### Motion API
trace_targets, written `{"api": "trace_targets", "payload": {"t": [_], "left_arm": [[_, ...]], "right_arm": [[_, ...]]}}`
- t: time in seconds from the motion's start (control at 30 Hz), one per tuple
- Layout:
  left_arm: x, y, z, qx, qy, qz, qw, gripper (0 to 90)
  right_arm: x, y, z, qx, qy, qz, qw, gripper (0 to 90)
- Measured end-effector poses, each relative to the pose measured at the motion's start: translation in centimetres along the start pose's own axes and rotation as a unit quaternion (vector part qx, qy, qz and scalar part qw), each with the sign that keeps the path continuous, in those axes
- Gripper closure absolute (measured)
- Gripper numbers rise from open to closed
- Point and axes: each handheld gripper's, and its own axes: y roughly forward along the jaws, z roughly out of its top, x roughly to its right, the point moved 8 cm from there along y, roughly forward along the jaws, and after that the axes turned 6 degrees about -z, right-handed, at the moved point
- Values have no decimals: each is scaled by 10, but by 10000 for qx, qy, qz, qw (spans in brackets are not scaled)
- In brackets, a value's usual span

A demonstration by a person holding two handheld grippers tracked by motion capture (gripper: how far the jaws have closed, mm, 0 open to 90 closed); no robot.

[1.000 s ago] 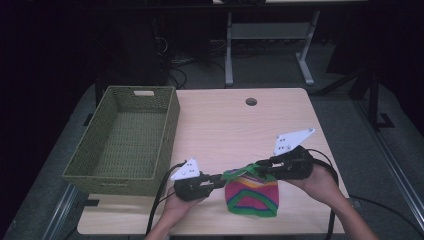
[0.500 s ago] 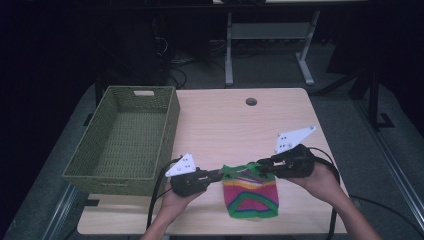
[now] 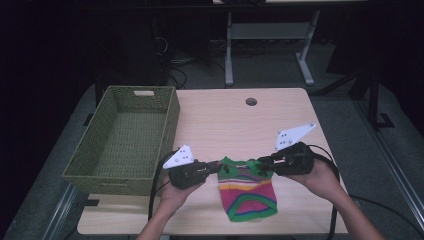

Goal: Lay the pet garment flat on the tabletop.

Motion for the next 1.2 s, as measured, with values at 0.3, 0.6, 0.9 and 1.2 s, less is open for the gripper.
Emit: {"api": "trace_targets", "payload": {"t": [0.3, 0.6, 0.9, 1.2], "left_arm": [[-19, 9, 9, 5, -218, 300, 9993, 839], [-30, 17, 12, 59, -318, 430, 9986, 840], [-40, 21, 17, -3, -319, 515, 9982, 840], [-59, 32, 13, -139, -437, 643, 9969, 839]], "right_arm": [[15, 8, -2, -99, 178, 21, 9998, 782], [25, 11, -1, -173, 257, 46, 9995, 781], [34, 12, 3, -217, 280, 51, 9994, 779], [55, 24, 4, -390, 473, 122, 9980, 777]]}}
